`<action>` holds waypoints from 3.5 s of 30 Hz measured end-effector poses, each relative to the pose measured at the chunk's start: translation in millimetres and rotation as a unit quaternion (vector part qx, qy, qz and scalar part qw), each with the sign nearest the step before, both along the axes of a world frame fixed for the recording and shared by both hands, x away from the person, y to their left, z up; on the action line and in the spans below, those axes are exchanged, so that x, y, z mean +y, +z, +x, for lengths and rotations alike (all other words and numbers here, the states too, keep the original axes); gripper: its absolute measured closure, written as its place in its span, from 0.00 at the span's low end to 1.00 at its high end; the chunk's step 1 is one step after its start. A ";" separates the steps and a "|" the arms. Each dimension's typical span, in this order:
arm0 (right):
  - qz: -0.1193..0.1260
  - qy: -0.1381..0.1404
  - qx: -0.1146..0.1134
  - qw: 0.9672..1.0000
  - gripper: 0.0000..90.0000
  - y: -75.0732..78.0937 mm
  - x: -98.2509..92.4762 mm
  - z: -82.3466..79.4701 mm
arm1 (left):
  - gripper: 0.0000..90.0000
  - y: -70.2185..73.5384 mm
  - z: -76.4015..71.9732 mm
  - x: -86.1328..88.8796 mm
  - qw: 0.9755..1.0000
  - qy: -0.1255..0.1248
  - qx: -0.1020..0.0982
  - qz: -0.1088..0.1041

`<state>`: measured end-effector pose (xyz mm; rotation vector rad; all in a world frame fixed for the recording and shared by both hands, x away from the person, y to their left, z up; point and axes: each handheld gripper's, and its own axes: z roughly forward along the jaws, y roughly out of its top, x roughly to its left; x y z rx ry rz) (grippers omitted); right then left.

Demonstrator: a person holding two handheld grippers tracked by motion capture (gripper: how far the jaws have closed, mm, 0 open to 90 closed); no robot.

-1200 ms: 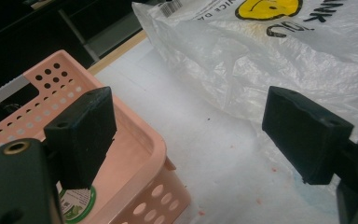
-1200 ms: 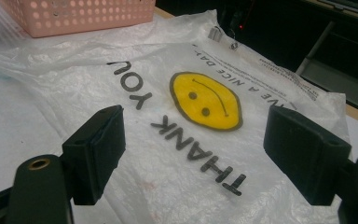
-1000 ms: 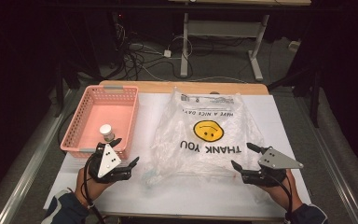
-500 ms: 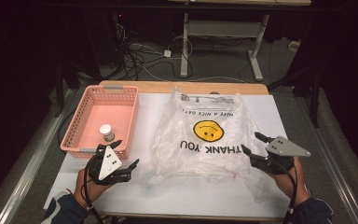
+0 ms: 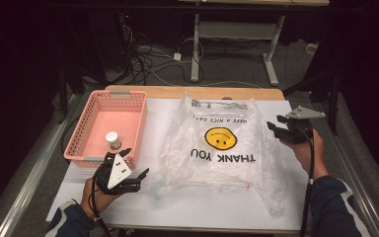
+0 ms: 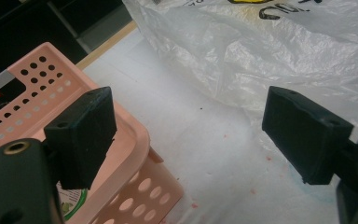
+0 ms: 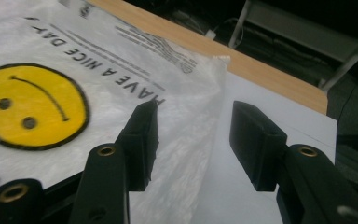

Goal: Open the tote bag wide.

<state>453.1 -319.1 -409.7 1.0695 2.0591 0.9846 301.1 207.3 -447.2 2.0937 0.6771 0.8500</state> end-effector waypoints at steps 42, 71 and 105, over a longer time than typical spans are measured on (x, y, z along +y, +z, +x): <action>-0.046 -0.152 0.182 0.970 1.00 -44.7 -0.7 108.3 | 0.20 -2.3 3.4 -5.4 1.000 -0.027 0.001 0.009; 0.010 -0.031 0.089 0.996 0.76 -20.0 -19.7 -43.4 | 0.20 1.3 -1.9 -8.1 0.999 -0.020 -0.019 0.027; -0.079 0.280 0.136 0.947 0.99 -61.7 187.2 -107.2 | 0.20 2.3 -5.4 -7.9 0.999 -0.023 -0.020 0.035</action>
